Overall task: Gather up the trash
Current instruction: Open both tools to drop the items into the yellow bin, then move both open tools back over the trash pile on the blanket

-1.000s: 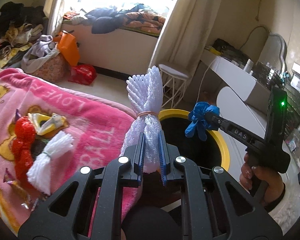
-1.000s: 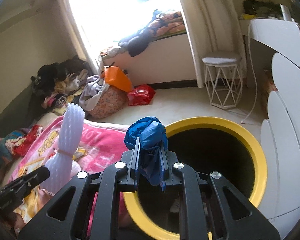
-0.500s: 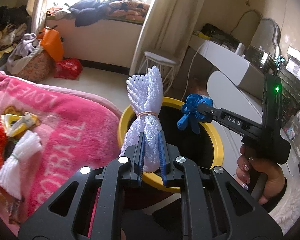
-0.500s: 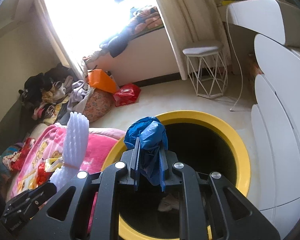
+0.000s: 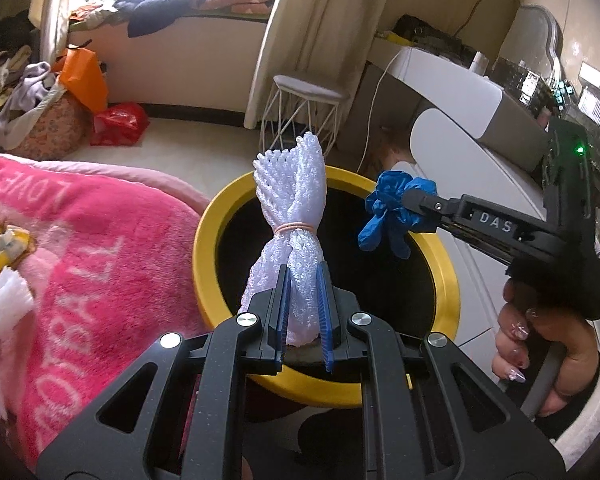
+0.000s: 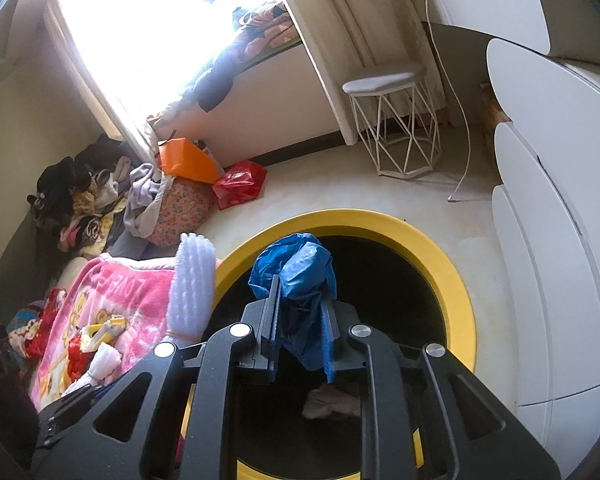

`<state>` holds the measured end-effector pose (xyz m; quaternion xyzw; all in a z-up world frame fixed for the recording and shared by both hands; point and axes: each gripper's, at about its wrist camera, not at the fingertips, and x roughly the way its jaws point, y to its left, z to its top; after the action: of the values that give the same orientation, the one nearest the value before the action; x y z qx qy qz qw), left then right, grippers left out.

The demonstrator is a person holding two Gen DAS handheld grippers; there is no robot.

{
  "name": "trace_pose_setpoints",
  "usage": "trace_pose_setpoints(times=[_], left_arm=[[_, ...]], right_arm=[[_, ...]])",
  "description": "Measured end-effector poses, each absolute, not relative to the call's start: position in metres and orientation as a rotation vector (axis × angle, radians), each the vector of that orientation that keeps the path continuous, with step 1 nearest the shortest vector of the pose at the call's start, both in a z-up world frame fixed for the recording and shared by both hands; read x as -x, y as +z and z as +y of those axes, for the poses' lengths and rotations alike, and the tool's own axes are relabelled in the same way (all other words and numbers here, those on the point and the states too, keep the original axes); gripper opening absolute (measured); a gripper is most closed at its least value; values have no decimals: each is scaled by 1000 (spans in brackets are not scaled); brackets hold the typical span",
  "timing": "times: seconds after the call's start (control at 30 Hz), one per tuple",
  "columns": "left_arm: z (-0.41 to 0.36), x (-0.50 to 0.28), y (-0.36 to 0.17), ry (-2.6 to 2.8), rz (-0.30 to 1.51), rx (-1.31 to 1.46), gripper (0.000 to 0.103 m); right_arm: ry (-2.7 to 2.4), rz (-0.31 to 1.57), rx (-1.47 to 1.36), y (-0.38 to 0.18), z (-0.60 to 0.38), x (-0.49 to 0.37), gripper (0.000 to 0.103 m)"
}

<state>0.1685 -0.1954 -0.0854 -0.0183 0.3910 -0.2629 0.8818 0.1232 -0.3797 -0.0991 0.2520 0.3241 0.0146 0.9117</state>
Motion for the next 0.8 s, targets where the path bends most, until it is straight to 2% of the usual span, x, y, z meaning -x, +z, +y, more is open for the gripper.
trace_pose_setpoints(times=[0.1,0.17,0.2,0.27,0.3,0.33,0.37,0.4,0.43,0.5,0.8], left_arm=[[-200,-175,-90,-535,824,26,10],[-202,-180,-91,-535,832,23,10],[-201,-182,-91,-532,829,25,15],[-199,-184,-88,-537,813,35,35],[-198,-184,-87,-535,803,41,53],[-196,-184,-84,-530,791,52,59],[-193,-184,-82,-520,781,59,60],[-191,-184,-80,-512,774,64,66],[-188,-182,-78,-503,763,71,76],[-181,-178,-73,-493,741,84,83],[-158,-165,-60,-430,693,93,91]], right_arm=[[27,672,-527,-101,-384,-126,18],[24,674,-538,-103,-386,-126,24],[26,674,-542,-103,-388,-126,28],[29,675,-540,-104,-389,-127,33],[27,675,-539,-104,-389,-128,37],[26,674,-541,-104,-389,-128,39],[25,674,-542,-104,-390,-128,40],[24,673,-541,-104,-390,-128,40],[24,672,-539,-103,-389,-128,41],[26,672,-537,-103,-390,-128,47],[35,652,-462,-92,-375,-127,59]])
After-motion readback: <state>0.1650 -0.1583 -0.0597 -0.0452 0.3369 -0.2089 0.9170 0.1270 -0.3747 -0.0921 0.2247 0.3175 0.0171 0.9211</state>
